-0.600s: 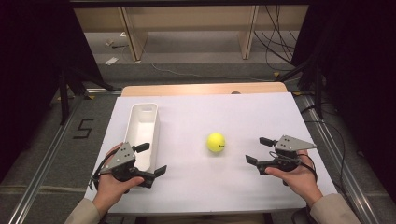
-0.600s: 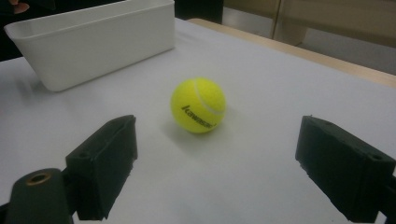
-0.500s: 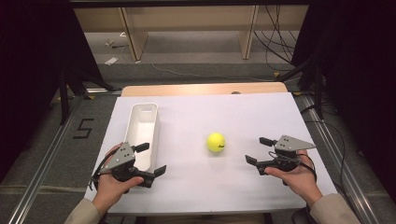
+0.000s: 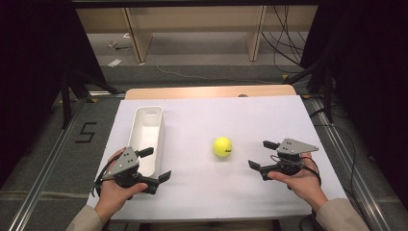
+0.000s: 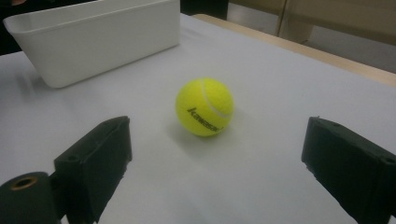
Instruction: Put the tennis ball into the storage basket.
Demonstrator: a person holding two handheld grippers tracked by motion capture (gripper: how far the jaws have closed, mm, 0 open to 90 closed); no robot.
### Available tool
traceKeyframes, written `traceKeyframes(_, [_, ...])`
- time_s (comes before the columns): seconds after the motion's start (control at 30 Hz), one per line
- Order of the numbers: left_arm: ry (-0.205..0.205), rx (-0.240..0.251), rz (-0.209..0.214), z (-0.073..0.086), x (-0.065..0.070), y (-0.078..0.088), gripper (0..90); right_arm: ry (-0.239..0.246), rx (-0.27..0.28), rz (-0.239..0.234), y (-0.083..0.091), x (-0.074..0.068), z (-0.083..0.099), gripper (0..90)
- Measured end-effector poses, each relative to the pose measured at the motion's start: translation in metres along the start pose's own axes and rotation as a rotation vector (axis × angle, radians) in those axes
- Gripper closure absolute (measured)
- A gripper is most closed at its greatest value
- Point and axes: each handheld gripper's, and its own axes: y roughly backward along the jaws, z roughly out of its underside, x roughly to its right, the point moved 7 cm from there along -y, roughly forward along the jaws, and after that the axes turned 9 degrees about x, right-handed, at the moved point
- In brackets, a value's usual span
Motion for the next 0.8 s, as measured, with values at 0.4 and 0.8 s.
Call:
traceKeyframes(0.4, [-0.008, 0.000, 0.000, 0.000, 0.000, 0.000, 0.0, 0.002, 0.000, 0.012, -0.012, 0.003, -0.003, 7.7])
traceKeyframes(0.8, [-0.006, 0.002, 0.000, -0.001, 0.000, 0.000, 0.0, 0.004, -0.013, -0.004, -0.034, 0.004, -0.006, 7.1])
